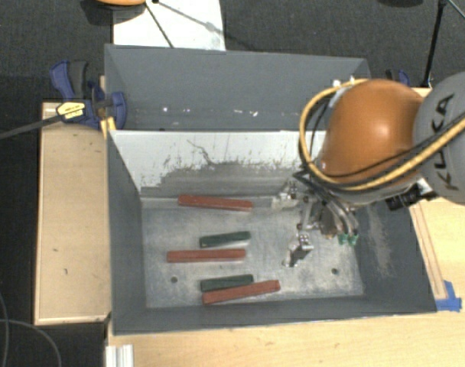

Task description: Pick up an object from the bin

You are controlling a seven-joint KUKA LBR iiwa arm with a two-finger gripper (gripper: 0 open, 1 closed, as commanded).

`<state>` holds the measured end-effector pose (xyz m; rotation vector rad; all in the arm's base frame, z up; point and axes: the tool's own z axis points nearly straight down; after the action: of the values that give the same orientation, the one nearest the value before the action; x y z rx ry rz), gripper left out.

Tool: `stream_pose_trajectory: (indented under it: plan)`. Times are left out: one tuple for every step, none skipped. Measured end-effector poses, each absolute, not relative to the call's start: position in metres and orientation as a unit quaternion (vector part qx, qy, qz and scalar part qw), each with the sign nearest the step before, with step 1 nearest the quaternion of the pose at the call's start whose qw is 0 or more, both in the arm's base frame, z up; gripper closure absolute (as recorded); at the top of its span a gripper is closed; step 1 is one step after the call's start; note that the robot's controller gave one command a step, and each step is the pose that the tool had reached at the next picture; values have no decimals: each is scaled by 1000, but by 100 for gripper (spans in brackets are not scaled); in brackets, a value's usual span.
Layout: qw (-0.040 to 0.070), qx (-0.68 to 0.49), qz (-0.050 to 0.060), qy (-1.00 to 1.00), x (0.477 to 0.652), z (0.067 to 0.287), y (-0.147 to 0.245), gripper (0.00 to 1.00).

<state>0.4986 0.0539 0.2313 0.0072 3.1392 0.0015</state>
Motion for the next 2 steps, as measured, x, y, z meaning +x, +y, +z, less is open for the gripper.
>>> stream_pose_trajectory:
  plan:
    - [1,3,0,1000,499,231,54,0]
    - [5,-7,1,1000,520,181,50,0]
